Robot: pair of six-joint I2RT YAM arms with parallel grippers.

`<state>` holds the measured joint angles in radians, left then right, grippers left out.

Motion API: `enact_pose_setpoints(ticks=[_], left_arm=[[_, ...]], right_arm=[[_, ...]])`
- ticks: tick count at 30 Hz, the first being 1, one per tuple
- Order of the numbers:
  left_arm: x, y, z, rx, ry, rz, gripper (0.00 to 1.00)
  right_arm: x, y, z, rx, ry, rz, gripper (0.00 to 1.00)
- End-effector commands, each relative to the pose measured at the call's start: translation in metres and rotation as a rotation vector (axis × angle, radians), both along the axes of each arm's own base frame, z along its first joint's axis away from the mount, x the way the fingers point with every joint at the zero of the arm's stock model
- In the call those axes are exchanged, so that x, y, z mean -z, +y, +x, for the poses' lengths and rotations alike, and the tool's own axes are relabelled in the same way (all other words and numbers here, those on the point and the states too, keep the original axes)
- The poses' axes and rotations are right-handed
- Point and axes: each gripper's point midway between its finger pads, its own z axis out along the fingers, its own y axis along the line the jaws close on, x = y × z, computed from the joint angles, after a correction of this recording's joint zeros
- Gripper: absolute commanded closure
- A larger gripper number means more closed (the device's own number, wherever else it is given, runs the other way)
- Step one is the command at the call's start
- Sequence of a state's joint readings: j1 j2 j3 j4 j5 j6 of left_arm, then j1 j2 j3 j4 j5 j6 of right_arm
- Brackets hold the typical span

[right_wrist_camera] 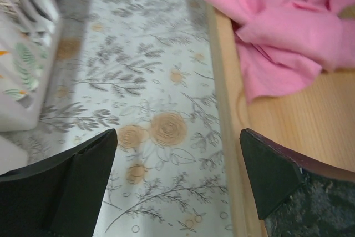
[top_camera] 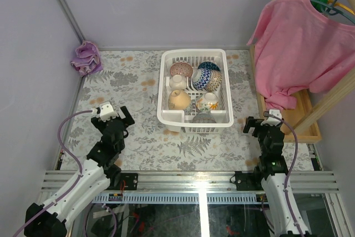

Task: Load the bowls into the dish rack
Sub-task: Reset both arms

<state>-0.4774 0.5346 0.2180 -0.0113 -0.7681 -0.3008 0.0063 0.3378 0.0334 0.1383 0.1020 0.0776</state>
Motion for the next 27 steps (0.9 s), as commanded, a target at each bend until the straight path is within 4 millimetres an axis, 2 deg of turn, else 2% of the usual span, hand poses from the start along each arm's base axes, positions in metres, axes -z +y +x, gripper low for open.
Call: enact_pose_setpoints(ticks=[1,4,9,13,16,20,23,27], left_arm=[[-0.012,0.005,0.002,-0.044,-0.066,-0.022,0.00],[-0.012,0.005,0.002,-0.047,-0.066,-0.022,0.00],[-0.012,0.006,0.002,-0.049,-0.067,-0.023,0.00],[-0.012,0.006,0.001,-0.051,-0.068,-0.023,0.00],[-0.012,0.007,0.000,-0.057,-0.072,-0.024,0.00],[-0.013,0.021,-0.006,-0.156,-0.089,-0.052,0.00],[-0.013,0.012,-0.003,-0.087,-0.084,-0.034,0.00],[-0.015,0.011,-0.003,-0.077,-0.097,-0.041,0.00]], right_arm=[[-0.010,0.025,-0.002,-0.173,-0.101,-0.037,0.00],[-0.009,0.012,-0.001,-0.090,-0.115,-0.025,0.01],[0.008,-0.004,0.001,0.018,-0.076,-0.013,0.01],[0.011,0.000,0.000,-0.016,-0.069,-0.023,0.01],[0.010,0.011,-0.001,-0.088,-0.081,-0.035,0.01],[0.009,0.015,-0.001,-0.111,-0.089,-0.037,0.01],[0.009,0.015,-0.001,-0.110,-0.084,-0.038,0.01],[0.013,0.015,0.000,-0.113,-0.061,-0.036,0.01]])
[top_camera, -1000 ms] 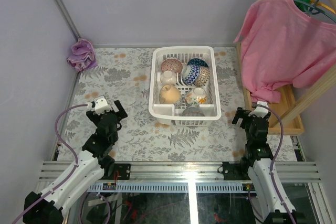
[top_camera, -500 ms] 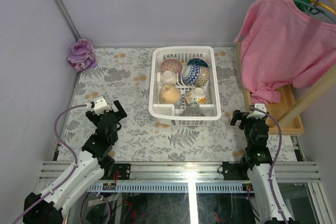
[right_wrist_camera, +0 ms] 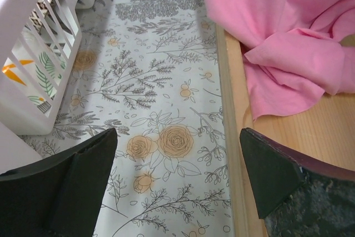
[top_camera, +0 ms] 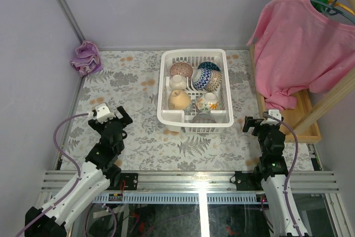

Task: Load the bowls into the dish rack
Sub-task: Reset both arms

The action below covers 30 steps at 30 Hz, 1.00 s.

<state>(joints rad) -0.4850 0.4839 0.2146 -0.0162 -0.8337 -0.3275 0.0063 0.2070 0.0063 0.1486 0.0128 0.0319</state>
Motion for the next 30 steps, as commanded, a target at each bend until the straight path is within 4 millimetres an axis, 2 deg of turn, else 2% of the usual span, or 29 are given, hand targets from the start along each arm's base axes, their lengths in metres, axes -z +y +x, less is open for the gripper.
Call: enact_pose_setpoints(ticks=[1,7,15,20,24,28,30], left_arm=[[-0.005,0.000,0.001,-0.007,-0.043,-0.013,0.00],[-0.007,-0.032,0.012,0.206,-0.040,0.049,0.00],[-0.014,-0.014,0.007,0.142,-0.092,0.127,0.00],[-0.011,-0.027,0.006,0.235,-0.093,0.153,0.00],[-0.001,-0.011,0.010,0.121,-0.022,0.174,0.00],[0.005,-0.022,0.017,0.153,0.032,0.213,0.00],[0.000,-0.015,0.012,0.084,0.004,0.201,0.00]], right_arm=[[0.033,0.002,-0.002,-0.017,0.056,-0.014,0.01],[0.032,0.001,-0.002,-0.014,0.051,-0.015,0.01],[0.032,0.001,-0.001,-0.016,0.058,-0.014,0.01],[0.032,0.001,-0.001,-0.016,0.054,-0.014,0.01],[0.033,0.002,-0.001,-0.017,0.057,-0.013,0.01],[0.032,0.002,-0.001,-0.017,0.057,-0.014,0.01],[0.032,0.002,-0.001,-0.017,0.055,-0.014,0.01]])
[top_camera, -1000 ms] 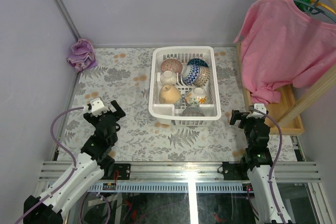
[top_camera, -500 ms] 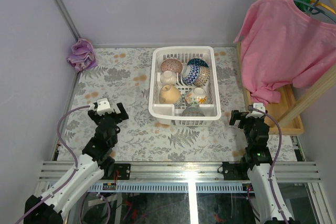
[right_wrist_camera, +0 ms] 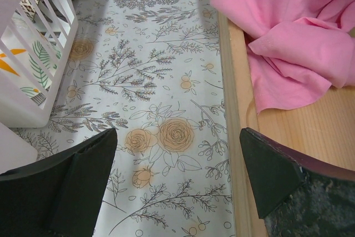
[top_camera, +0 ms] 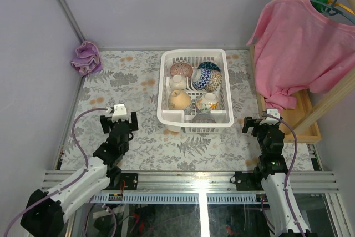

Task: Load the bowls into the dish rack
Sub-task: Reset both arms

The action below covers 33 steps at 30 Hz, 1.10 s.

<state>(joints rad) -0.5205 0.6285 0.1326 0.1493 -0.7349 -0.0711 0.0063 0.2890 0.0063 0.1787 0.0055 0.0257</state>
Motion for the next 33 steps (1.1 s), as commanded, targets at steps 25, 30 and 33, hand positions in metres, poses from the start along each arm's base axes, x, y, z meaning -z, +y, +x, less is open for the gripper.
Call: enact_pose_setpoints(ticks=[25,30,33], left_arm=[[-0.011,-0.022,0.007,0.089,-0.071,-0.006,0.00],[-0.008,-0.033,0.003,0.179,-0.084,-0.009,0.00],[-0.001,-0.033,0.008,0.155,-0.041,0.010,0.00]], right_arm=[[0.020,0.001,-0.002,-0.009,0.004,-0.008,0.01],[0.020,0.000,-0.002,-0.009,0.005,-0.009,0.01],[0.020,0.000,-0.002,-0.009,0.005,-0.009,0.01]])
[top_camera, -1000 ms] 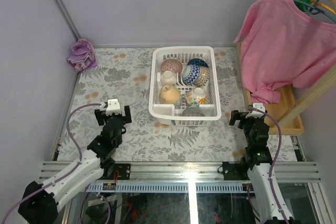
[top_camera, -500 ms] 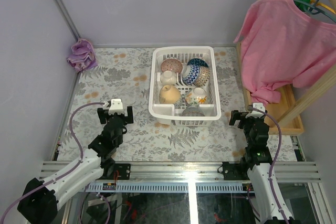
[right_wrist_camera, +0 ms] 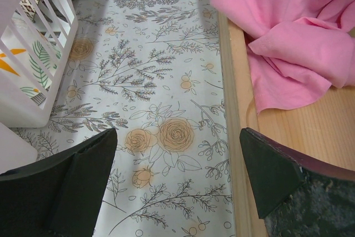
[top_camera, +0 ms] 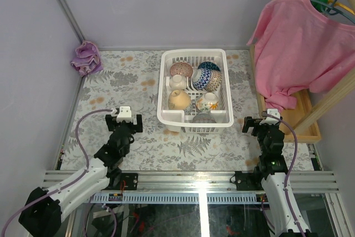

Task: Load the bowls into the dish rack
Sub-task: Reset both arms

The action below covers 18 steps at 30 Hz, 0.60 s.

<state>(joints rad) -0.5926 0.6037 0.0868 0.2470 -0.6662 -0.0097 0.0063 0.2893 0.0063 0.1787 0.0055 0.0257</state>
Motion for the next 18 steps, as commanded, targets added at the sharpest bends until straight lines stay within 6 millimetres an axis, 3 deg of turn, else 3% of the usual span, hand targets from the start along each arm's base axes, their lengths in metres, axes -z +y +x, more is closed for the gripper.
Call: enact_pose_setpoints(ticks=[1,2,4,6,9,18], left_arm=[[0.005,-0.004,0.010,-0.011,0.034,0.022,0.00],[0.009,-0.006,0.012,-0.008,0.072,0.045,0.00],[0.007,0.012,0.016,-0.169,0.085,0.064,0.00],[0.002,0.022,0.007,-0.254,0.027,0.059,0.00],[0.005,-0.002,0.003,-0.018,-0.018,0.022,0.00],[0.014,-0.007,0.010,0.024,0.061,0.027,0.00]], right_arm=[[0.020,0.001,-0.002,-0.009,0.004,-0.008,0.01],[0.020,0.001,-0.002,-0.009,0.004,-0.009,0.01],[0.020,0.000,-0.002,-0.009,0.004,-0.009,0.01],[0.020,0.001,-0.002,-0.009,0.005,-0.008,0.01],[0.020,0.000,-0.002,-0.009,0.004,-0.009,0.01],[0.020,0.001,-0.002,-0.009,0.004,-0.009,0.01]])
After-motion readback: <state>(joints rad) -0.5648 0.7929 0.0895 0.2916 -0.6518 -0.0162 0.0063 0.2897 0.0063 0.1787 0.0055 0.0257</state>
